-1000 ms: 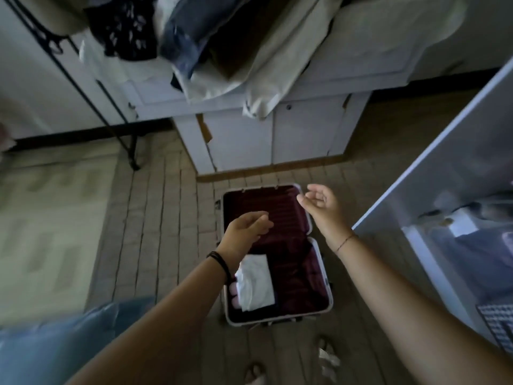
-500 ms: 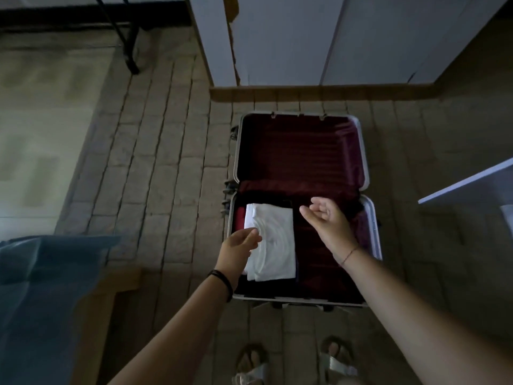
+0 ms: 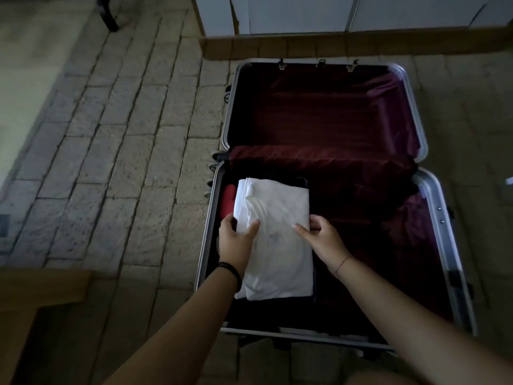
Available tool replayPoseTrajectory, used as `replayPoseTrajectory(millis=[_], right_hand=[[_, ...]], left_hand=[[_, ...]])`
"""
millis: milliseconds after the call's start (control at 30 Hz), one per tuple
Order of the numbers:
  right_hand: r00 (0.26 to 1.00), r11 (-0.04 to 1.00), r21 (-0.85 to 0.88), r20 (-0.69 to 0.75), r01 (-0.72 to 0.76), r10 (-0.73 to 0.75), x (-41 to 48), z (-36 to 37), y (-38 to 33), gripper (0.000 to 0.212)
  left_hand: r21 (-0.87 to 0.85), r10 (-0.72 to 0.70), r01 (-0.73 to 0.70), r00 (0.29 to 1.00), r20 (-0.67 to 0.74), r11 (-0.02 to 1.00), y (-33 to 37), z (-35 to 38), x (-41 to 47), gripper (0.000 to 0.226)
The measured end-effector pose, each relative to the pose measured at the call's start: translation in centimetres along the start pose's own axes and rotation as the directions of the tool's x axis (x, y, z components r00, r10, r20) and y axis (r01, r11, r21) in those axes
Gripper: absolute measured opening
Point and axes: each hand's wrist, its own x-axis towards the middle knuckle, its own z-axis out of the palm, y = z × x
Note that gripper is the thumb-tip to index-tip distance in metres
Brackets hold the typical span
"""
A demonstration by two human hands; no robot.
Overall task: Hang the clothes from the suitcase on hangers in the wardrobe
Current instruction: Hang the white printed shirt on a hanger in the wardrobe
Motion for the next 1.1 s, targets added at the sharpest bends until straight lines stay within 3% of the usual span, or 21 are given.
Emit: replayPoseTrajectory(millis=[100, 300, 433, 600, 733, 833, 900, 1000, 1100], right_hand=[[0.998, 0.992, 0.114, 0.008, -0.062, 0.061, 0.1, -0.1, 0.2, 0.056], [0.964, 0.900, 0.426, 0.266, -0.096, -0.023, -0.8, 0.1, -1.1, 0.058], [0.940, 0.886, 0.461, 0.319, -0.047, -0.116, -1.2, -0.3, -3.2, 0.046], [0.967, 0.904, 0.426, 0.243, -0.040, -0.071, -5.8, -2.1, -8.8, 0.045], [0.979, 0.912, 0.401, 0.134, 0.088, -0.154, -11.7, -4.1, -16.2, 0.042], [0.985, 0.933, 0.328, 0.033, 0.151, -0.170, -16.3, -6.7, -23.3, 0.084], [0.968, 0.957, 0.152, 0.004, 0.246, -0.250, -19.6, -9.1, -28.6, 0.095], [0.906, 0.911, -0.066, 0.155, 0.407, -0.393, -25.0, -12.5, -36.9, 0.079], [0.856, 0.877, -0.086, 0.282, 0.472, -0.433, -31.0, -14.9, -44.7, 0.079]], left_hand=[[0.053, 0.015, -0.013, 0.999, -0.033, 0.999, 0.0, 0.5, 0.0, 0.046], [0.347, 0.213, -0.134, 0.957, -0.198, 0.928, 0.1, 2.0, -0.6, 0.059], [0.253, 0.269, -0.225, 0.950, -0.156, 0.941, 1.7, 1.3, -1.4, 0.051], [-0.013, 0.179, -0.178, 0.983, 0.042, 0.984, 8.0, -2.4, -5.2, 0.032], [-0.101, 0.183, -0.166, 0.967, 0.180, 0.981, 15.7, -5.8, -10.2, 0.020], [-0.082, 0.196, -0.179, 0.934, 0.299, 0.980, 22.8, -8.3, -14.3, 0.019], [-0.049, 0.211, -0.207, 0.909, 0.360, 0.977, 28.0, -9.9, -17.5, 0.017], [0.000, 0.223, -0.253, 0.855, 0.468, 0.968, 35.9, -11.8, -23.1, 0.018], [0.065, 0.267, -0.365, 0.780, 0.566, 0.929, 43.6, -13.3, -28.7, 0.026]])
